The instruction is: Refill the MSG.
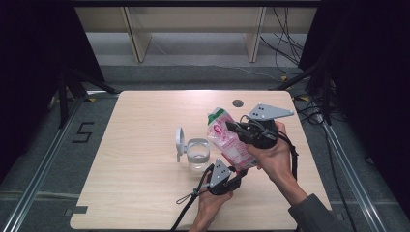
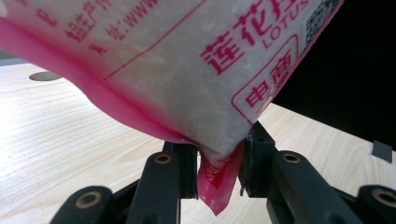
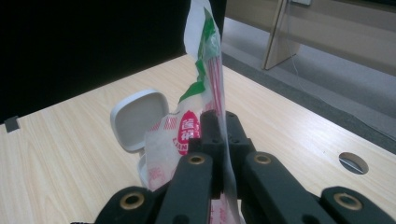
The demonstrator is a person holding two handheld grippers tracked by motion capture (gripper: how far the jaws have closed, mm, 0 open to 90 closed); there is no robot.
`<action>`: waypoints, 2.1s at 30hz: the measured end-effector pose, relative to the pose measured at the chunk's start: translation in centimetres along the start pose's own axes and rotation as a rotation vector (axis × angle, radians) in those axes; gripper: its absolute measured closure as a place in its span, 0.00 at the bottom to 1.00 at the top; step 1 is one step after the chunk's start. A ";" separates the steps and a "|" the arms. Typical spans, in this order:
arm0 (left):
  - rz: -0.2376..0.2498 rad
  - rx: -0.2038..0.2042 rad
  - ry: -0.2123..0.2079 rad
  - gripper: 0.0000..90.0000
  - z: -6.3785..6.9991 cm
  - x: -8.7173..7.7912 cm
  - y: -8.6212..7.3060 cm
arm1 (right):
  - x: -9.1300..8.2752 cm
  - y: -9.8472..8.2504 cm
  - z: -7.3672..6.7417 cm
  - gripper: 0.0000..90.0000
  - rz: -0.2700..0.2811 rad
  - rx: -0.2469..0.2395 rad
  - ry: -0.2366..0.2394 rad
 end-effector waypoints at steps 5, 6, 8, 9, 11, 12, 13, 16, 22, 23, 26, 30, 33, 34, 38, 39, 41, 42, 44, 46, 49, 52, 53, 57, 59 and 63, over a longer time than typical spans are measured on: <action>0.015 -0.012 -0.010 0.79 -0.2 0.3 0.1 | 0.7 0.3 0.2 1.00 -0.021 -0.022 0.014; 0.013 -0.006 -0.008 0.79 -0.3 0.2 0.2 | 0.8 0.3 0.0 1.00 -0.021 0.005 0.002; 0.021 -0.004 -0.006 0.79 -0.5 0.2 0.3 | 1.0 0.5 0.1 1.00 -0.029 -0.016 0.012; 0.025 -0.007 -0.007 0.79 -0.5 0.2 0.3 | 1.1 0.6 0.0 1.00 -0.029 -0.023 0.009; 0.026 -0.011 -0.008 0.79 -0.6 0.2 0.5 | 1.4 0.8 -0.2 1.00 -0.031 -0.027 0.010; 0.029 -0.011 -0.005 0.79 -0.6 0.2 0.5 | 1.5 0.9 -0.2 1.00 -0.030 -0.032 0.011; 0.029 -0.014 -0.007 0.79 -0.6 0.1 0.6 | 1.6 1.0 -0.2 1.00 -0.034 -0.033 0.009; 0.032 -0.019 -0.013 0.79 -0.5 0.2 0.6 | 2.0 1.2 -0.4 1.00 -0.049 -0.035 0.010; 0.037 -0.032 -0.014 0.80 -0.4 0.5 0.6 | 2.8 1.3 -0.3 1.00 -0.060 -0.071 -0.004; 0.036 -0.030 -0.012 0.80 -0.4 0.5 0.6 | 2.9 1.2 -0.5 1.00 -0.069 -0.050 0.006; 0.038 -0.030 -0.013 0.80 -0.4 0.6 0.6 | 3.1 1.2 -0.3 1.00 -0.091 -0.071 0.013; 0.043 -0.032 -0.015 0.80 -0.4 0.7 0.6 | 3.5 1.3 -0.4 1.00 -0.105 -0.064 0.014; 0.040 -0.030 -0.014 0.80 -0.3 0.7 0.5 | 3.9 1.2 -0.5 1.00 -0.124 -0.064 0.012; 0.040 -0.029 -0.016 0.80 -0.3 0.7 0.5 | 4.2 1.2 -0.5 1.00 -0.123 -0.061 0.012; 0.041 -0.027 -0.011 0.80 -0.4 0.7 0.3 | 4.9 1.2 -0.6 1.00 -0.150 -0.067 0.027; 0.042 -0.033 -0.004 0.80 -0.5 0.7 0.3 | 5.1 1.2 -0.5 1.00 -0.133 -0.081 0.020; 0.041 -0.025 -0.009 0.80 -0.5 0.6 0.2 | 5.2 1.2 -0.6 1.00 -0.155 -0.088 0.037; 0.045 -0.035 -0.006 0.80 -0.5 0.6 0.2 | 5.3 1.2 -0.7 1.00 -0.160 -0.071 0.033; 0.041 -0.033 -0.010 0.80 -0.6 0.7 0.2 | 5.6 1.2 -0.6 1.00 -0.165 -0.083 0.038; 0.039 -0.040 0.000 0.81 -0.7 0.6 0.2 | 5.8 1.2 -0.6 1.00 -0.158 -0.082 0.039; 0.051 -0.048 -0.006 0.81 -0.7 0.6 0.2 | 5.9 1.2 -0.7 1.00 -0.170 -0.077 0.039; 0.043 -0.045 0.003 0.81 -0.9 0.6 0.2 | 6.3 1.3 -0.8 1.00 -0.161 -0.075 0.029; 0.046 -0.044 0.004 0.81 -0.9 0.6 0.2 | 6.4 1.2 -0.9 1.00 -0.162 -0.063 0.032; 0.047 -0.036 -0.004 0.81 -1.0 0.7 0.1 | 6.9 1.2 -0.9 1.00 -0.167 -0.070 0.036; 0.055 -0.042 -0.002 0.81 -0.9 0.7 0.1 | 7.0 1.2 -0.8 1.00 -0.179 -0.083 0.039; 0.052 -0.040 -0.007 0.81 -1.0 0.7 0.1 | 7.4 1.2 -0.9 1.00 -0.192 -0.074 0.043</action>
Point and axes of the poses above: each handheld gripper's, and its own axes: x roughly forward along the jaws, y roughly out of its top, z roughly to its right, the point moved 6 cm from there along x, roughly forward along the jaws, and after that the axes turned 9 degrees about y, right-handed, at the moved point
